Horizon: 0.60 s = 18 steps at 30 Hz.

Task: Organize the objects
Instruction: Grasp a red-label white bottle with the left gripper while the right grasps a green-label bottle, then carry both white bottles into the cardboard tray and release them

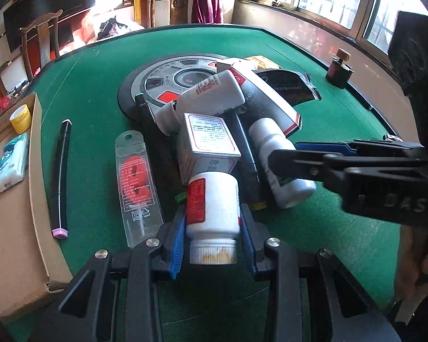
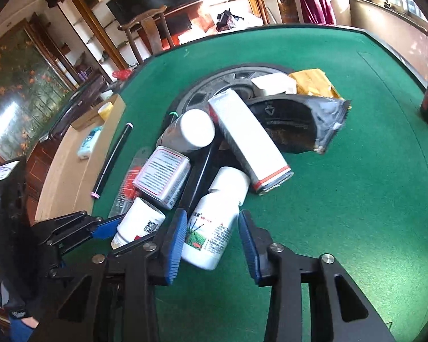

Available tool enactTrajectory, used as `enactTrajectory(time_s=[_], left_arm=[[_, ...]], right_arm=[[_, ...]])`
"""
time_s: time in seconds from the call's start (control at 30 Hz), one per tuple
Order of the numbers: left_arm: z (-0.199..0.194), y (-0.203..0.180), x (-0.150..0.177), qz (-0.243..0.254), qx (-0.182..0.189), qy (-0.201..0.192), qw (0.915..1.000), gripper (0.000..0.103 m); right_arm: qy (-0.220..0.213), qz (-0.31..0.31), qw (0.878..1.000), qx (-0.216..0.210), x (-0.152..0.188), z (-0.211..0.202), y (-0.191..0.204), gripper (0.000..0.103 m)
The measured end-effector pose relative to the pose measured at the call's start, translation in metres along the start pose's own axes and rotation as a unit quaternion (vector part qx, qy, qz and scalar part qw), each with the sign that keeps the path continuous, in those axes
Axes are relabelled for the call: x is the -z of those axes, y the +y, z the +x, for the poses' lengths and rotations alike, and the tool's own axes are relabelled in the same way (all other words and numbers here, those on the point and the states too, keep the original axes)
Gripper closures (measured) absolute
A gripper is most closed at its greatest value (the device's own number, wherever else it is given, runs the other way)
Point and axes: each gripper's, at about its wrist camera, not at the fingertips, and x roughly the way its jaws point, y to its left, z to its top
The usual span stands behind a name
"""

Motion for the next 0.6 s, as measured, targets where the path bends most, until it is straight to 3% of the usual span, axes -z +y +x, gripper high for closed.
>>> enactTrajectory(time_s=[0.1, 0.27, 0.4, 0.53, 0.6], left_arm=[[0.002, -0.004, -0.001, 0.003, -0.009, -0.003, 0.9999, 0.07], [0.004, -0.007, 0.0, -0.002, -0.023, -0.02, 0.9995, 0.07], [-0.001, 0.001, 0.005, -0.035, -0.007, -0.045, 0.9984, 0.07], [-0.03, 0.012, 0.009, -0.059, 0.015, -0.123, 0.9905, 0.07], [-0.036, 0.014, 0.009, -0.065, 0.017, -0.139, 0.9879, 0.07]], right_arm=[[0.009, -0.009, 1.0, 0.028, -0.002, 0.011, 0.003, 0.064], [0.004, -0.041, 0.998, 0.038, 0.006, 0.012, 0.004, 0.066], [-0.024, -0.044, 0.999, -0.002, 0.017, -0.003, -0.006, 0.066], [-0.057, -0.045, 0.997, -0.031, 0.021, -0.021, -0.013, 0.066], [-0.078, -0.044, 0.995, -0.046, 0.018, -0.03, -0.013, 0.066]])
